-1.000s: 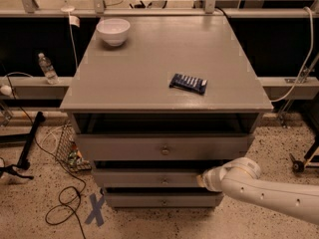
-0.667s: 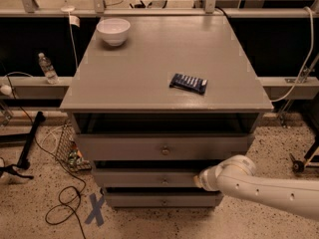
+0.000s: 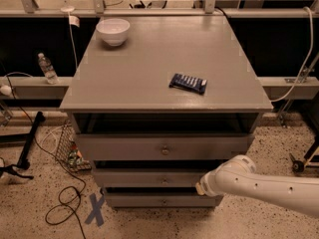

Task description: Close middle drawer

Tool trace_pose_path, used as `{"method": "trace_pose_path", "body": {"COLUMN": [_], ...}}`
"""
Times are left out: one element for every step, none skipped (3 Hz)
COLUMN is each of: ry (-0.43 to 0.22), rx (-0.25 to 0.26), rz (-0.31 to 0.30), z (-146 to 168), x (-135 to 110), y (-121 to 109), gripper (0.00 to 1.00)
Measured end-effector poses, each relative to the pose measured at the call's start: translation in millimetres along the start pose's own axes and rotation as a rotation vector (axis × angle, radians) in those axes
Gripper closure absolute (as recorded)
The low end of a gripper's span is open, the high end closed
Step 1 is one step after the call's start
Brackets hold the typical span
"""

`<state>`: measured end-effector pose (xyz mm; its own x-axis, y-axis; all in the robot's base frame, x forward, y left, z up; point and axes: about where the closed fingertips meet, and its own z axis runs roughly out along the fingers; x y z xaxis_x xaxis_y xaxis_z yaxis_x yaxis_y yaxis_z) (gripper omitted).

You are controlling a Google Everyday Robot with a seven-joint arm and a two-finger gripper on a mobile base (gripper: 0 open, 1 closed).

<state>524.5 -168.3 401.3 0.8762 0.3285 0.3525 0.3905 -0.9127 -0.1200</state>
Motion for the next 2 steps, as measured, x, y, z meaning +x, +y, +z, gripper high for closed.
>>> {"method": "trace_pose_path", "body": {"ry": [-0.029,-0.029], "rx": [-0.005,-0.014], "rz": [0.057,0.145], "z": [-7,-21], "x": [-19,-46], "y": [21,54], "gripper": [1.0,1.0]}}
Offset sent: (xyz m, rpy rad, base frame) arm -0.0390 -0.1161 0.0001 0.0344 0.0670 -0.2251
